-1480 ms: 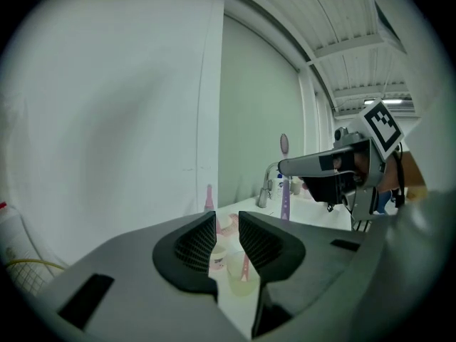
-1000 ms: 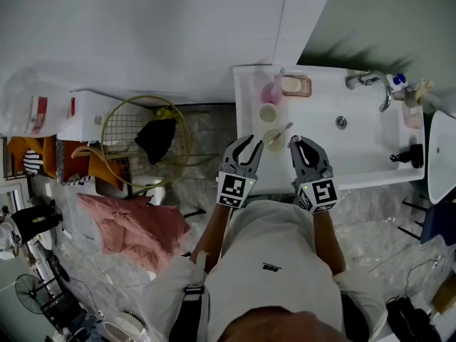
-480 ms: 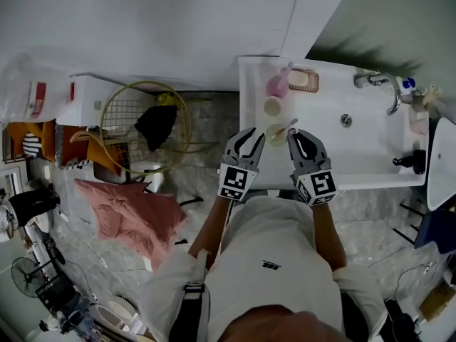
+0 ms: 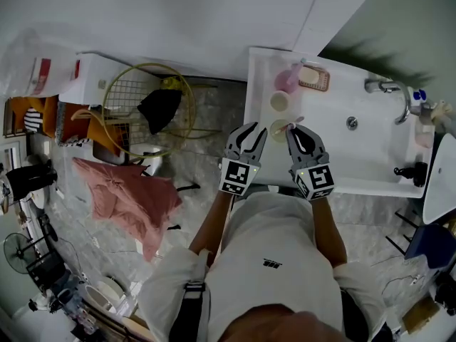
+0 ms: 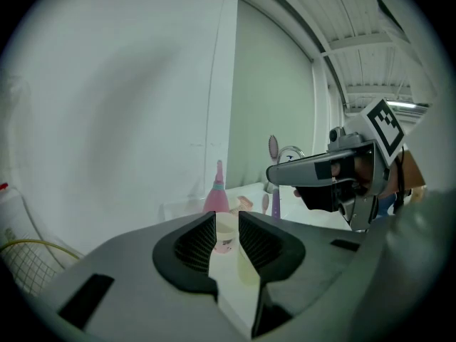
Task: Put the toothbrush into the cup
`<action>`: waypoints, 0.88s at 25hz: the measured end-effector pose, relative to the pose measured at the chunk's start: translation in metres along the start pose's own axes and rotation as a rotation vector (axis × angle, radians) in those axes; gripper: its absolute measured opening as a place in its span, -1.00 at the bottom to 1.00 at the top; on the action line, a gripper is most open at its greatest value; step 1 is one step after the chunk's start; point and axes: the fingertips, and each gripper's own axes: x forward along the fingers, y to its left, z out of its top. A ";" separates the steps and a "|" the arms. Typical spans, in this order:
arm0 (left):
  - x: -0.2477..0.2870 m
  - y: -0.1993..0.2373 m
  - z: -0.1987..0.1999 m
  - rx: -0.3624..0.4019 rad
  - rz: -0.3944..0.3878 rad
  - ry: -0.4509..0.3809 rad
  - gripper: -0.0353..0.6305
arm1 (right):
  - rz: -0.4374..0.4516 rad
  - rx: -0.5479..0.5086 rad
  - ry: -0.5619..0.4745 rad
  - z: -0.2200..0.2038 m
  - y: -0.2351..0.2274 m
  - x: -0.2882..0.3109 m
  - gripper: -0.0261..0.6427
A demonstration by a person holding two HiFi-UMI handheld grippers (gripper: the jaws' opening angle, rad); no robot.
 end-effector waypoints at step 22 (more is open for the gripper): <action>0.005 -0.002 -0.014 -0.017 0.019 0.034 -0.61 | 0.041 0.014 0.106 -0.043 -0.001 0.021 -0.80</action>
